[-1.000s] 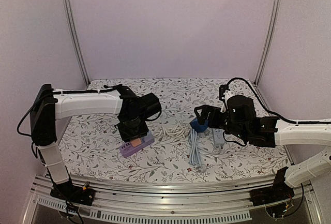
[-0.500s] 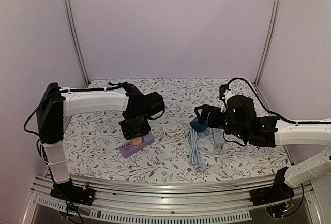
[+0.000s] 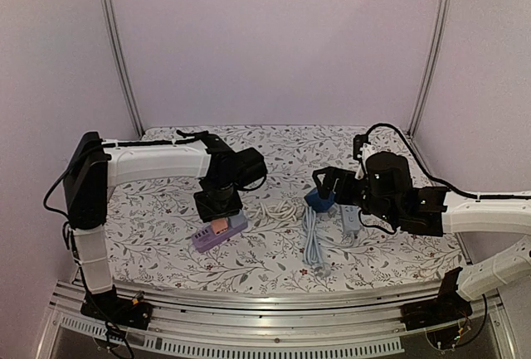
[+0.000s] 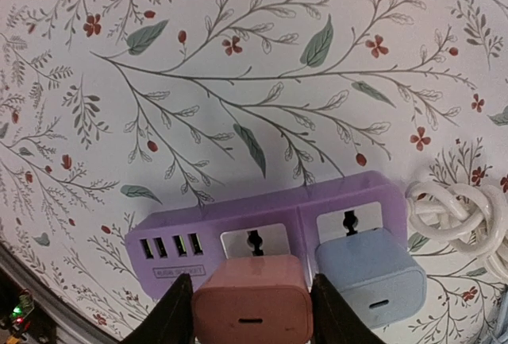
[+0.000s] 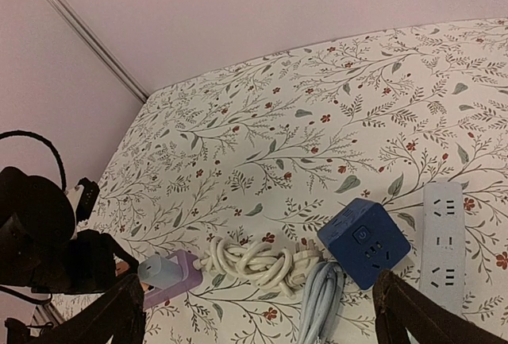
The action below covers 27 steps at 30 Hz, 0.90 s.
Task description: Insert the plug
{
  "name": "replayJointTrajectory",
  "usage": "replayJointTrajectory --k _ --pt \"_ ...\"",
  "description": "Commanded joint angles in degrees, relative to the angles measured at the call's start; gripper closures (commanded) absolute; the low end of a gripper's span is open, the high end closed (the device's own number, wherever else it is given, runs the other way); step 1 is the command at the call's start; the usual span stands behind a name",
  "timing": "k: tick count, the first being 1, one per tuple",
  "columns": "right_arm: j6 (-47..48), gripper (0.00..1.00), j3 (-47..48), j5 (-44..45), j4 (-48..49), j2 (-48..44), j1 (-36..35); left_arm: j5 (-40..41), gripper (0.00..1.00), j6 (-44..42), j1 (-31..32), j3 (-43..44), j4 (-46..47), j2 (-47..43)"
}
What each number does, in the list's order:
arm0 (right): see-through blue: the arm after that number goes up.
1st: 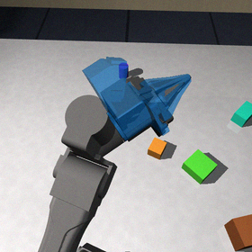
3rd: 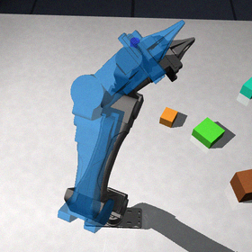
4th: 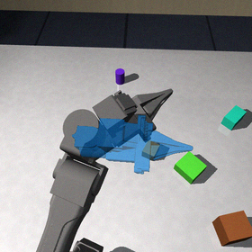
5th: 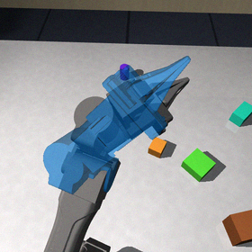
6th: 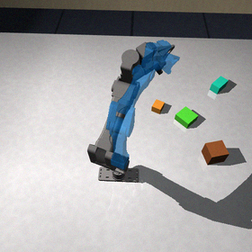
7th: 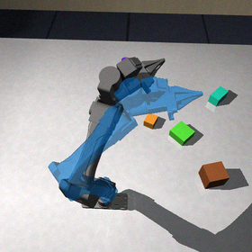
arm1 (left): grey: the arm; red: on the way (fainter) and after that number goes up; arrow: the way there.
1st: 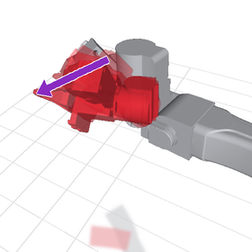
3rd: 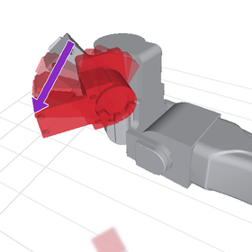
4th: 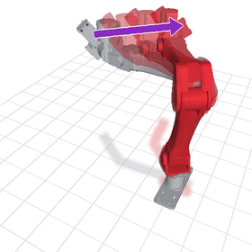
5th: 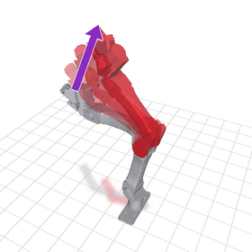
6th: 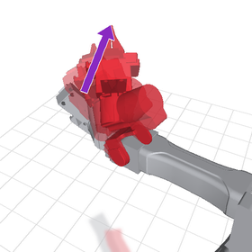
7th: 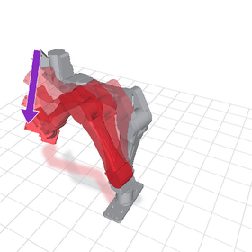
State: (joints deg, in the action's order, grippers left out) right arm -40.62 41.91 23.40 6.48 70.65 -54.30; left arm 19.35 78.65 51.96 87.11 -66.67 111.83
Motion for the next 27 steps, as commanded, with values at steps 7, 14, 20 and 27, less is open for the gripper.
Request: replayJointTrajectory --k 7,14,20,27 --pt "0.5 0.01 -1.0 -0.4 -0.4 -1.2 0.3 -0.2 1.0 0.9 2.8 -0.7 -3.7 3.6" --pt "0.5 0.01 -1.0 -1.3 -0.1 -1.1 0.3 0.9 1.0 2.4 4.3 0.7 -7.0 4.7" --pt "0.5 0.01 -0.8 -1.9 0.0 -0.6 0.3 0.9 1.0 2.1 5.1 0.3 -6.2 4.9" --pt "0.6 0.01 -0.8 -2.0 0.0 -0.6 0.3 -0.1 1.0 1.7 5.5 -2.7 -3.6 4.6"
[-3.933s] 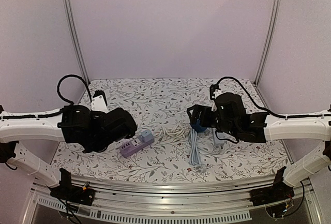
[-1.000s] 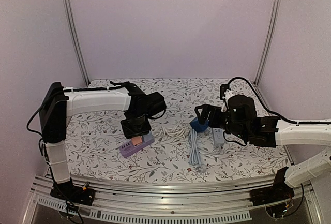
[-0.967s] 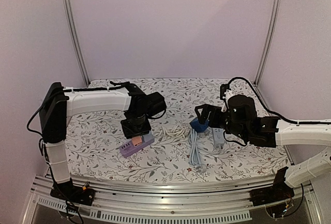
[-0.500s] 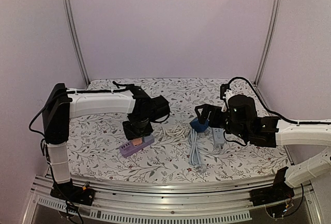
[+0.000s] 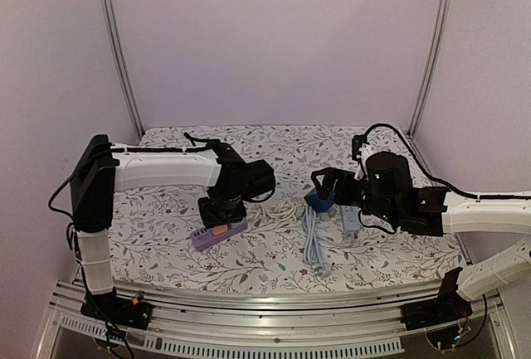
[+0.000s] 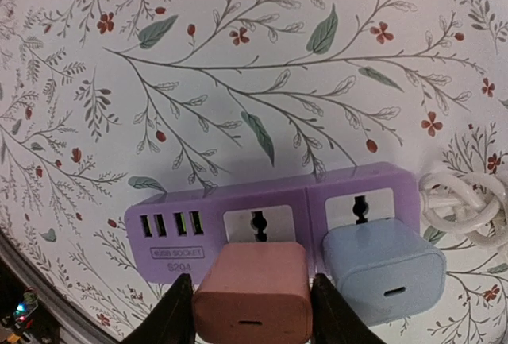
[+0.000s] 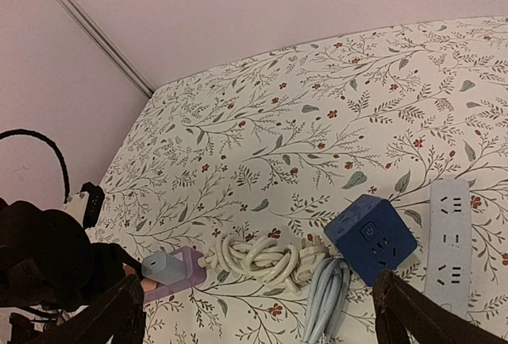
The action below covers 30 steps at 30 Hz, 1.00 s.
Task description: Insert the plug
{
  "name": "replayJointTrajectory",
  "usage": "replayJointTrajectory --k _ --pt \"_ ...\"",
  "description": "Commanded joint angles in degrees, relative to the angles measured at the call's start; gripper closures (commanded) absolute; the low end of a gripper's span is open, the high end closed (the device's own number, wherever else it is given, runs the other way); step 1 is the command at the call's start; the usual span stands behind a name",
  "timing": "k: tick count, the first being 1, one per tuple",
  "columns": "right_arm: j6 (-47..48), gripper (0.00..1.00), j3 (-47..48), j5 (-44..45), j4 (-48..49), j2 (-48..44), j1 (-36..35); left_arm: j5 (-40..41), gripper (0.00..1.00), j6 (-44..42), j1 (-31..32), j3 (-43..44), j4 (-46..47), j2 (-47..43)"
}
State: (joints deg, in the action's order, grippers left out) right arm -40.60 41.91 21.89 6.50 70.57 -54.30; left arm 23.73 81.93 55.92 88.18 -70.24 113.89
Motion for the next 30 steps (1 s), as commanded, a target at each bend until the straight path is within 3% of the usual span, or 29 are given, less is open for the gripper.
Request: replayJointTrajectory --k 1,21,30 --pt "0.6 0.01 -0.8 -0.5 0.0 -0.5 0.3 -4.5 1.0 -1.4 1.6 -4.2 0.2 2.4" --pt "0.6 0.01 -0.7 -1.1 0.1 -0.3 0.3 -5.6 1.0 -1.9 2.0 -13.5 9.1 1.4" --pt "1.3 0.01 -1.2 -0.2 -0.1 -1.2 0.3 0.6 0.98 -4.6 2.0 -15.1 13.0 -4.4"
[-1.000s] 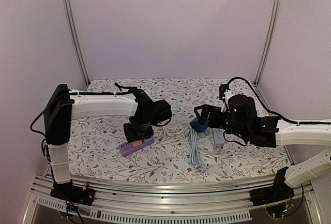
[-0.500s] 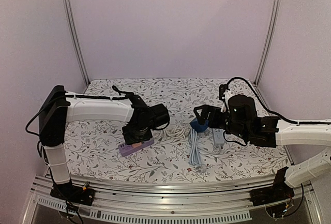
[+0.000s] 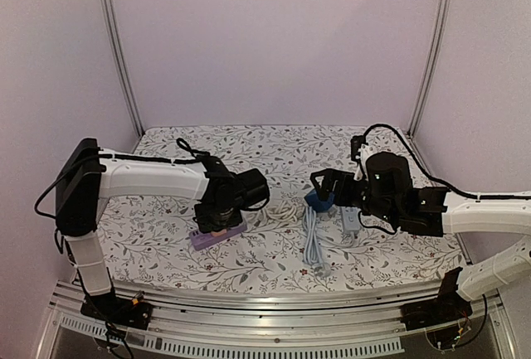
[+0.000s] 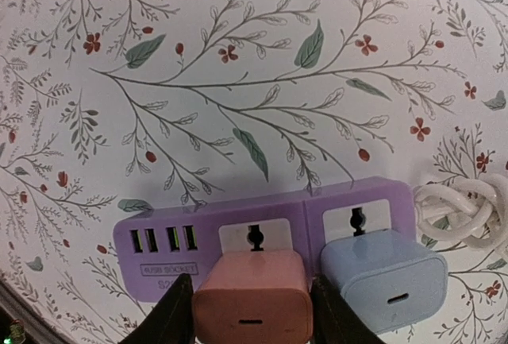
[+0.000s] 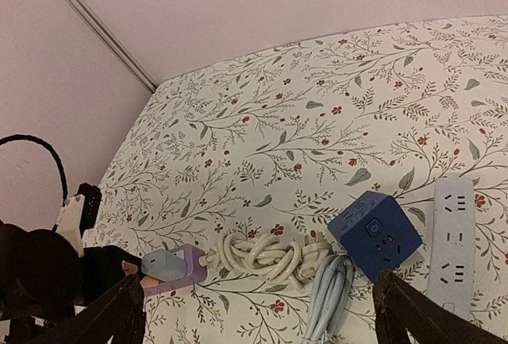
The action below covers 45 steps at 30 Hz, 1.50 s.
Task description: Insert the plug
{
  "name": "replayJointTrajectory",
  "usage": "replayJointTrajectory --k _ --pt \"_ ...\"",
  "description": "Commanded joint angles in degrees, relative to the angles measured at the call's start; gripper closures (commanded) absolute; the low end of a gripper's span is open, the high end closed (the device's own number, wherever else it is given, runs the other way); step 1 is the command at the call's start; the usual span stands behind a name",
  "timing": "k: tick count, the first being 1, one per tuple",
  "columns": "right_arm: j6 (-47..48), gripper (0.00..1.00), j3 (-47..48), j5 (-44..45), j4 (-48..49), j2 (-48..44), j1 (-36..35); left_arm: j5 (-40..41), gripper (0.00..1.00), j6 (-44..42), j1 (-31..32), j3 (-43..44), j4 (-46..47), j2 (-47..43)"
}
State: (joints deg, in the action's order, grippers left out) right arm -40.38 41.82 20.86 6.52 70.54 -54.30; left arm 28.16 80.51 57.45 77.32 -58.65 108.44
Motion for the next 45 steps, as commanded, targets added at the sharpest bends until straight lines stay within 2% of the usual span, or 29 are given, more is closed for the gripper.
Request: replayJointTrajectory --k 1,4,6,9,13,21,32,39,42,45 --pt "1.1 0.01 -1.1 0.8 -0.1 -1.2 0.3 -3.5 0.96 -3.7 0.5 -4.3 1.9 0.2" --pt "1.2 0.01 -1.1 0.4 0.0 -1.2 0.3 -2.8 0.89 -5.4 0.4 -3.4 1.9 -1.3" --pt "1.3 0.01 -1.0 -0.1 0.1 -1.2 0.3 -2.4 0.6 -6.3 0.6 -3.0 1.9 -2.3" --pt "1.4 0.01 -1.0 -0.8 0.2 -1.3 0.3 -1.6 0.28 -7.2 0.9 -3.0 1.9 -3.3" --pt "1.4 0.01 -1.3 -1.4 0.4 -1.8 0.3 -1.7 0.01 -8.1 1.0 -2.7 1.9 -3.6" --pt "2.5 0.01 -1.7 -2.9 1.6 -1.8 0.3 -0.2 0.01 -10.4 1.6 -2.3 3.2 -7.7" --pt "4.7 0.01 -2.7 -4.3 2.6 -3.0 0.3 9.8 0.01 -17.8 1.8 -2.6 4.1 -20.1" --pt "5.1 0.01 -2.3 -5.4 3.0 -1.7 0.3 13.0 0.01 -29.7 3.1 -6.5 12.8 -24.5" --pt "5.3 0.01 -2.1 -4.3 3.1 -1.1 0.3 10.7 0.01 -33.9 3.2 -9.8 17.9 -24.9" --pt "5.3 0.01 -1.7 -4.0 3.1 -0.1 0.3 6.9 0.07 -36.2 3.3 -12.3 23.2 -23.9"
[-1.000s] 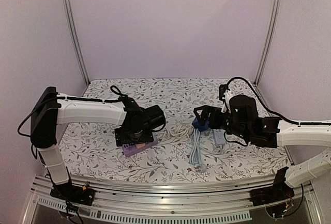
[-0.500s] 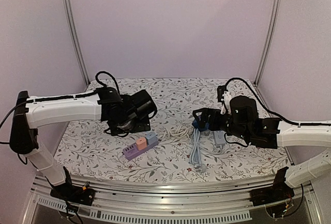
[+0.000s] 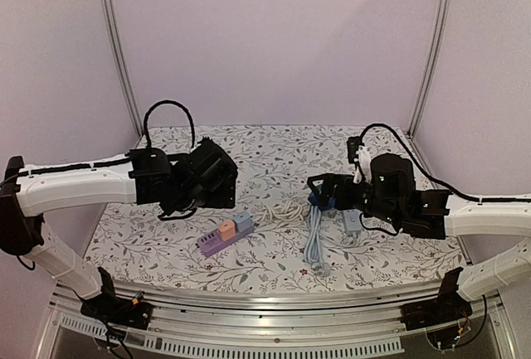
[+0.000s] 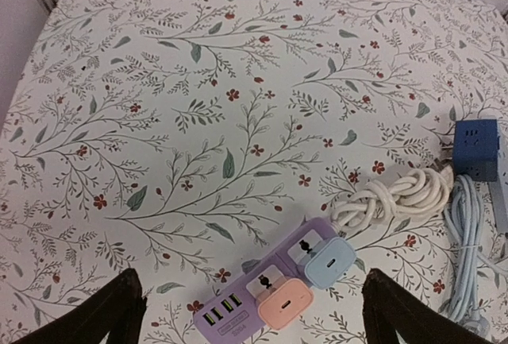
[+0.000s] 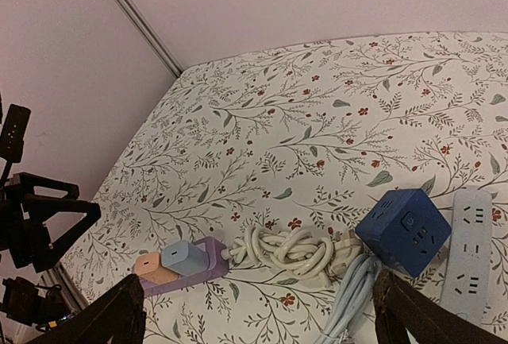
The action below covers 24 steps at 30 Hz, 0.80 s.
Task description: Insert the plug
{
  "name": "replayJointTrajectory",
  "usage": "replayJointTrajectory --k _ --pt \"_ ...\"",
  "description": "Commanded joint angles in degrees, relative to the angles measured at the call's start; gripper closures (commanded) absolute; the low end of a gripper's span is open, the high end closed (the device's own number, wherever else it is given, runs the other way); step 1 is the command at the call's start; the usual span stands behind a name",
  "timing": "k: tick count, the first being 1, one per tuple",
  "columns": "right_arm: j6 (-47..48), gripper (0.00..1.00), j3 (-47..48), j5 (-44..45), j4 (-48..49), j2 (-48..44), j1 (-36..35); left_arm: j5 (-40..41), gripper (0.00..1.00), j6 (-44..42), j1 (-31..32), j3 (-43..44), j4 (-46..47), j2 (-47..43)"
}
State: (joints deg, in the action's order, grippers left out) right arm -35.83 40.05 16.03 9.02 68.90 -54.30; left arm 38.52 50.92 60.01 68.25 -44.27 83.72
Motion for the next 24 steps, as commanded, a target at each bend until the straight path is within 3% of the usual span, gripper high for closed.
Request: replayJointTrajectory --k 1,6,13,18,24 --pt "0.7 0.01 0.2 0.8 0.5 1.9 0.3 -5.1 0.08 -7.4 0.7 -4.0 10.6 1.0" --pt "0.6 0.01 0.1 2.5 0.3 2.2 0.3 -5.8 0.09 -7.6 0.7 -6.0 14.4 1.6" --pt "-0.2 0.01 0.6 5.0 -2.2 2.1 0.8 -5.6 0.01 -7.4 0.8 -9.9 20.9 0.7" --pt "-3.8 0.01 1.1 -2.1 -3.3 3.2 4.6 -4.4 0.01 -9.0 0.9 -9.4 21.7 1.4" --pt "-11.9 0.01 7.0 -8.7 -12.0 8.5 9.1 -0.5 0.01 -9.7 1.0 -12.1 22.8 -1.5"
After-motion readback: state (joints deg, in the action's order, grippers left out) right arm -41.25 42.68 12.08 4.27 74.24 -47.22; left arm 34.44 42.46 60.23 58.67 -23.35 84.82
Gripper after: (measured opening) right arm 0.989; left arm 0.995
